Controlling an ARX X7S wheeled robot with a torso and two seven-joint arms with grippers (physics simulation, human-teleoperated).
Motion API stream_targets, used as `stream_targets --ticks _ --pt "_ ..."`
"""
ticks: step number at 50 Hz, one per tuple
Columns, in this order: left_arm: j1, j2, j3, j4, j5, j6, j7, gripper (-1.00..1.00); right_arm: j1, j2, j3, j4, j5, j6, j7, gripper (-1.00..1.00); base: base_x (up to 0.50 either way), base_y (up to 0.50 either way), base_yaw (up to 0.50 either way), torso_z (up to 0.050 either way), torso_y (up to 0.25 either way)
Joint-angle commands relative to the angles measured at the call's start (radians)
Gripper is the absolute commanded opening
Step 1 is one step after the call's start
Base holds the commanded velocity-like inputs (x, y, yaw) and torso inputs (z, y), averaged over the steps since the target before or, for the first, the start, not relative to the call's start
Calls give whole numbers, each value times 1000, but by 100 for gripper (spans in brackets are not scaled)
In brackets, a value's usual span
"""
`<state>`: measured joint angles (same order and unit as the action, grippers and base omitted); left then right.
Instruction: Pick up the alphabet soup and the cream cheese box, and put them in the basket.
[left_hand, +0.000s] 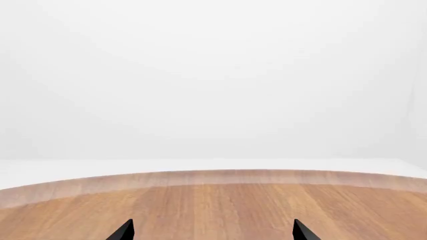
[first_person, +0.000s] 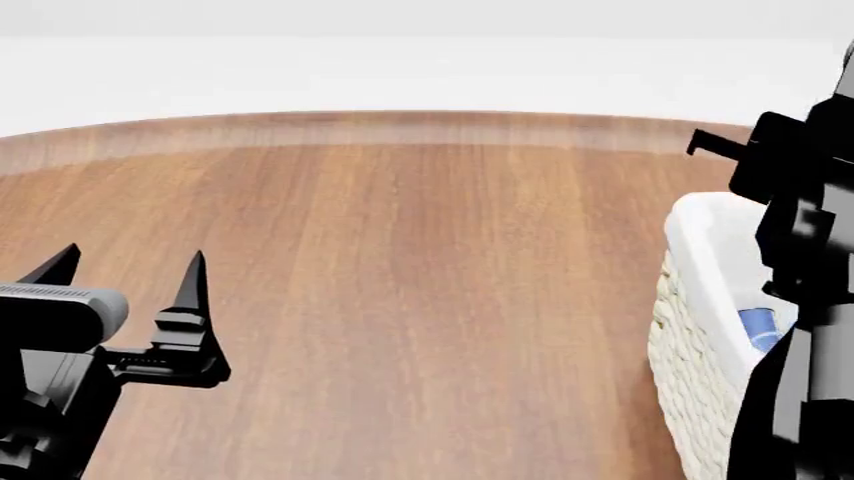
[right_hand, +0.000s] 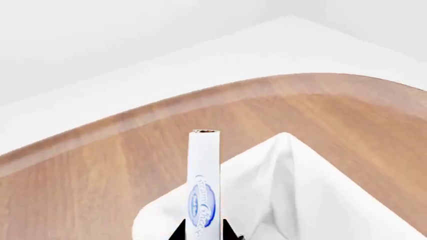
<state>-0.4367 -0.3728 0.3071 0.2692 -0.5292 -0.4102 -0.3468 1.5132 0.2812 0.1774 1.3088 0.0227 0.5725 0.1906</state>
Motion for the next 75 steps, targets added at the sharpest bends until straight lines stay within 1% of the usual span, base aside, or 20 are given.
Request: stream_targets --ticks 1,12,18,31,32,49,55,56,58,60,61,62,63,65,66,68,69,71,72,75 --pt "3 -2 1 2 -1 5 -2 100 0 33 30 -23 9 39 74 -100 0 0 0 0 0" --pt "2 -3 0 6 -5 4 -6 100 -24 52 64 -31 28 64 132 -100 0 0 0 0 1" --pt "1 -4 0 5 -6 5 -8 100 -31 59 74 -8 29 46 163 -100 0 0 0 0 0" --pt "0 -6 1 1 -7 7 -9 100 -43 60 86 -6 35 49 160 -100 0 0 0 0 0" --pt "0 -6 1 2 -8 7 -10 100 -43 60 87 -6 35 49 158 100 0 0 0 0 0" --pt "1 -5 7 -8 -6 16 -9 100 -38 56 93 -5 32 40 153 100 0 0 0 0 0" --pt "1 -5 9 -10 -5 17 -10 100 -21 46 64 -13 8 5 141 100 0 0 0 0 0" --pt "0 -4 10 -9 -4 16 -12 100 -20 28 38 -59 -5 -29 101 100 0 0 0 0 0" --pt "-1 -6 9 -4 -8 12 -14 100 -45 8 21 -173 -7 -1 65 100 0 0 0 0 0" --pt "-3 -4 10 -7 7 21 -22 100 -91 -27 -68 -373 -62 54 26 100 0 0 0 0 0" --pt "-5 -4 10 -9 3 20 -20 100 -110 -36 -76 -438 -60 70 9 100 0 0 0 0 0" --pt "-8 -3 8 -12 0 18 -20 100 -138 -50 -59 -520 -29 81 -25 100 0 0 0 0 0" --pt "-10 -2 6 -11 0 19 -21 100 -180 -67 -95 -634 -29 118 -72 100 0 0 0 0 0" --pt "-9 -2 4 -9 -2 21 -23 100 -230 -79 -106 -743 -15 143 -106 100 0 0 0 0 0" --pt "-8 0 4 -10 6 29 -27 100 -298 -88 -131 -858 11 154 -172 100 0 0 0 0 0" --pt "-10 3 5 -15 10 33 -30 100 -364 -99 -133 -955 25 177 -186 100 0 0 0 0 0" --pt "-14 7 4 -16 11 34 -34 100 -439 -106 -146 -1050 30 167 -200 100 0 0 0 0 0" --pt "-17 10 4 -15 14 35 -39 100 -501 -106 -168 -1126 23 151 -207 100 0 0 0 0 0" --pt "-18 14 5 -6 24 42 -48 100 -567 -108 -181 -1188 26 113 -218 100 0 0 0 0 0" --pt "-24 17 17 15 38 32 -66 100 -664 -98 -252 -1258 -22 37 -213 100 0 0 0 0 0"
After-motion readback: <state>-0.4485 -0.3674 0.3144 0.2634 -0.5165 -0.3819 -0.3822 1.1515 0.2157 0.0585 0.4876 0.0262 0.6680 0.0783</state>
